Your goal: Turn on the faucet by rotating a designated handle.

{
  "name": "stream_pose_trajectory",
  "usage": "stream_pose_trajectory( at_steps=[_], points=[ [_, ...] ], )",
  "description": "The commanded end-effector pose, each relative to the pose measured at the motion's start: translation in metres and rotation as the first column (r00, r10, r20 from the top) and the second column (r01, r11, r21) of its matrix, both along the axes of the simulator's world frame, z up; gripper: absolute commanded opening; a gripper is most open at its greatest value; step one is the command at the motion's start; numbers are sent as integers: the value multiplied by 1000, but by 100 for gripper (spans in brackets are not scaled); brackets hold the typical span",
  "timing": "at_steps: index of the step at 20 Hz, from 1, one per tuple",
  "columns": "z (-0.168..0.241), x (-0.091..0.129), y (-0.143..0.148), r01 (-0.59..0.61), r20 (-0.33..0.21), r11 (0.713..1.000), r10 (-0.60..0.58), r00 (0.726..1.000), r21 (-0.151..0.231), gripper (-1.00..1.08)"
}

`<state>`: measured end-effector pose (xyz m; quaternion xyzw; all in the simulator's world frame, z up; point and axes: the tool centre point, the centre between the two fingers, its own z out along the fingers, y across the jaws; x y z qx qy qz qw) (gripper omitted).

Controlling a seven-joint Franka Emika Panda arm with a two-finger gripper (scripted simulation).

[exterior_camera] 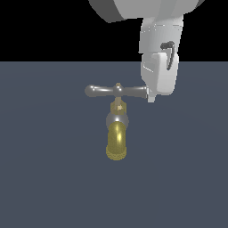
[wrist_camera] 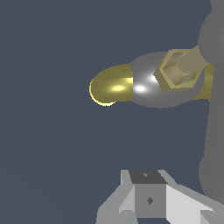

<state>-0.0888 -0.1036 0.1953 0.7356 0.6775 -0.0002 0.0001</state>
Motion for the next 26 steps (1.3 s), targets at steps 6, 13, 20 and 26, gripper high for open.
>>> stream_pose_trajectory(
  at_steps=[6,13,20,26],
  points=[
    [1,0,0,4,0,1000,-4,1000,0,-100],
    [1,10,-2,4,0,1000,-4,1000,0,-100],
    [1,28,-6,4,0,1000,-4,1000,0,-100],
    [1,44,-10,4,0,1000,-4,1000,0,-100]
  ],
)
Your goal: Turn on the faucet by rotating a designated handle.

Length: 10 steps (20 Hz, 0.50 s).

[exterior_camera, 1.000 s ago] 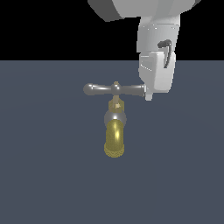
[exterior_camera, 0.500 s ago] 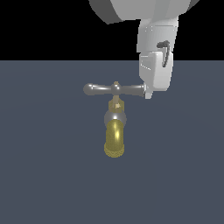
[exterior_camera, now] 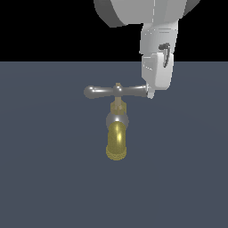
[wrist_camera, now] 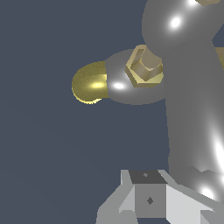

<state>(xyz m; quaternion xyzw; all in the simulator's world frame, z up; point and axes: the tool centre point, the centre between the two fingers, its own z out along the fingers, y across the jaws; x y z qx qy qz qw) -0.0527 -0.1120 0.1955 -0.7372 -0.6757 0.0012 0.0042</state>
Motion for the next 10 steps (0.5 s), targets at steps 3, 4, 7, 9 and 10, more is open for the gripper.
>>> stream_pose_trajectory(
  at_steps=[3,4,7,9,10],
  points=[
    [1,16,-3,-1,7,1000,1,1000,-5,-100],
    [1,18,-4,-1,7,1000,1,1000,-5,-100],
    [1,26,-6,-1,7,1000,1,1000,-5,-100],
    [1,32,-7,-1,7,1000,1,1000,-5,-100],
    [1,34,-8,-1,7,1000,1,1000,-5,-100]
  ],
)
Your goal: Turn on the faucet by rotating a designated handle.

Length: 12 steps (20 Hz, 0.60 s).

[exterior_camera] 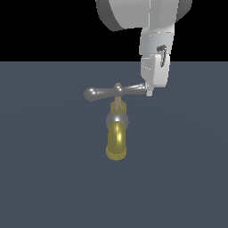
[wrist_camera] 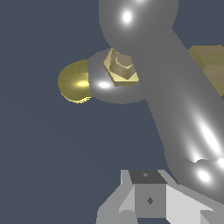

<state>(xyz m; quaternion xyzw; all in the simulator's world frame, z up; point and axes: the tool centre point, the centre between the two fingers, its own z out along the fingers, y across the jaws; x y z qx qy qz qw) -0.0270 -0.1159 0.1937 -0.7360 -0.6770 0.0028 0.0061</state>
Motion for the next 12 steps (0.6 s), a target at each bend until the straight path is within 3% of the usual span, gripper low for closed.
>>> stream_pose_trajectory(
  at_steps=[1,4,5,12],
  points=[
    [3,11,-4,3,12,1000,-3,1000,-5,-100],
    [3,17,-6,3,12,1000,-3,1000,-5,-100],
    [0,10,-10,12,3,1000,-12,1000,-4,-100],
    [1,34,5,9,6,1000,-9,1000,-4,-100]
  ],
)
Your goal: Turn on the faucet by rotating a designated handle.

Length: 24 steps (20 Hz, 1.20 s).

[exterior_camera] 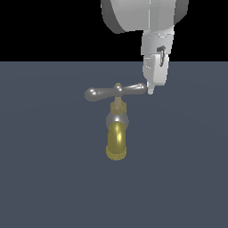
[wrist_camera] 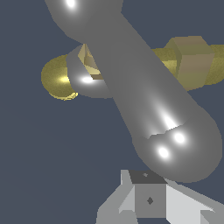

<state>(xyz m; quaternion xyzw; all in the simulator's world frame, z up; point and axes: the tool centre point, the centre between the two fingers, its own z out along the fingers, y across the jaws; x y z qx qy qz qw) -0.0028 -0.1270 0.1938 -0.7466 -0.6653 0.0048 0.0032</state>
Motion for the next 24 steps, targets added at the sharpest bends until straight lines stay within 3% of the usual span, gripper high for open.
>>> stream_pose_trajectory(
  at_steps=[1,18,19,20,24],
  points=[
    [1,13,18,-22,5,1000,22,1000,3,-100],
    [2,67,50,-28,11,1000,28,1000,2,-100],
    [2,67,50,-28,11,1000,28,1000,2,-100],
    [0,58,19,14,3,1000,-14,1000,-11,-100],
    [1,66,52,2,5,1000,-2,1000,-7,-100]
  ],
)
